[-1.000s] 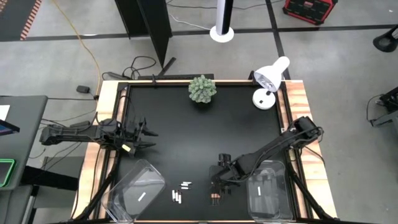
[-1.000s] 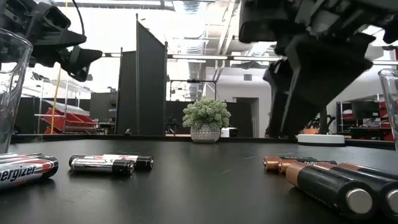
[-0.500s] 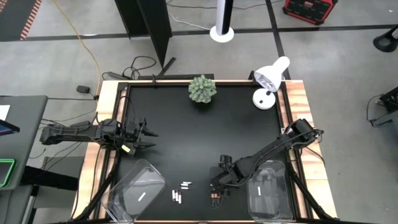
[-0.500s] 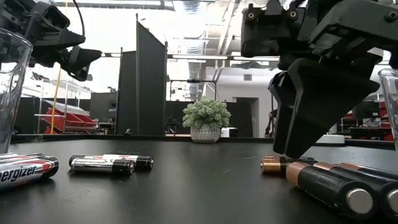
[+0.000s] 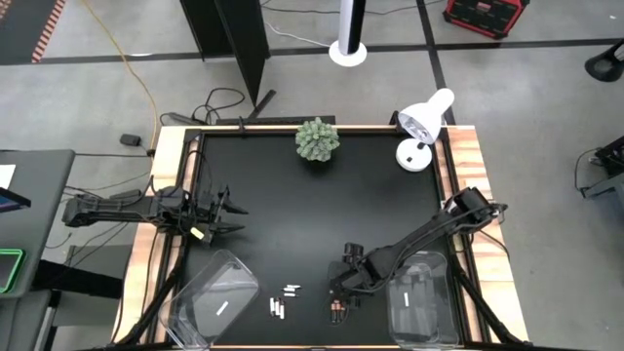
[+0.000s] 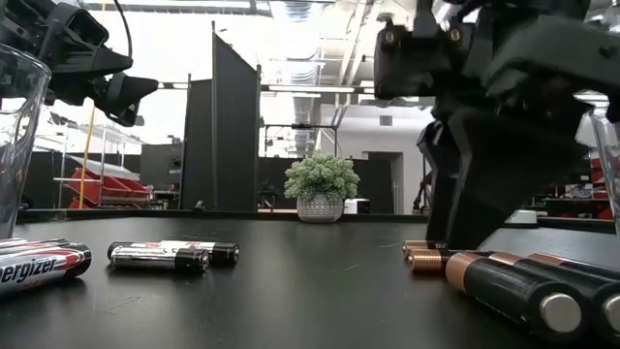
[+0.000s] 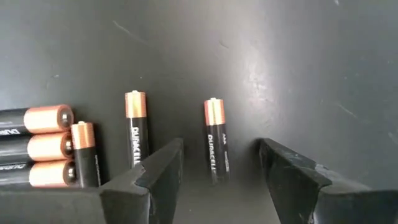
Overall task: Sort batteries
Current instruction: Put the black battery into the right transparent bin
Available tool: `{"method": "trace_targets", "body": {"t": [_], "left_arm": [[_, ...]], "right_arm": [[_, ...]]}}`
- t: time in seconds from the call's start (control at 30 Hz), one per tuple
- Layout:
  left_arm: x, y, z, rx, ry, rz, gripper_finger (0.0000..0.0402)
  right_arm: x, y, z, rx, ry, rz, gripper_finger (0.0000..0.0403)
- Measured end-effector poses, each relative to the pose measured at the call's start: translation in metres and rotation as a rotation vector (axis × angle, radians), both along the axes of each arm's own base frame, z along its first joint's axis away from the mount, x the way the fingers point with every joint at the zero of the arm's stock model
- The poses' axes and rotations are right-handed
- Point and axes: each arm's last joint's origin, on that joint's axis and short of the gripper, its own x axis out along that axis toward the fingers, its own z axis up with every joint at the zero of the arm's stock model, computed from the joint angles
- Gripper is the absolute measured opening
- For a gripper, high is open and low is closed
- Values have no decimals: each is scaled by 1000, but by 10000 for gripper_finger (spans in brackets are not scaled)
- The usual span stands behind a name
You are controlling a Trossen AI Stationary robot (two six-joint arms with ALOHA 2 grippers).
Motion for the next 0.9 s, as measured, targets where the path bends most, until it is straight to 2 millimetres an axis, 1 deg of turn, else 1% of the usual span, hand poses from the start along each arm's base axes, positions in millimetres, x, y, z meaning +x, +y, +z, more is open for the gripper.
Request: {"method": "trace_targets", "body": {"t": [0.1, 0.2, 0.3, 0.5, 0.6, 0.9], "left_arm": [[0, 0, 0, 3, 0, 0, 200], [0, 0, -1, 7, 8, 4, 200], [0, 0, -2, 16, 16, 7, 200], [0, 0, -2, 21, 14, 10, 200], [0, 0, -2, 22, 13, 11, 200], [0, 0, -1, 22, 12, 13, 200]], "right_arm": [[0, -1, -1, -17, 2, 0, 227], [2, -4, -3, -28, 4, -7, 215], [4, -7, -5, -35, 9, -5, 192], [8, -14, -5, -42, 13, -11, 127], [9, -17, -6, -44, 17, -16, 102], [11, -22, -6, -50, 21, -20, 58]]}}
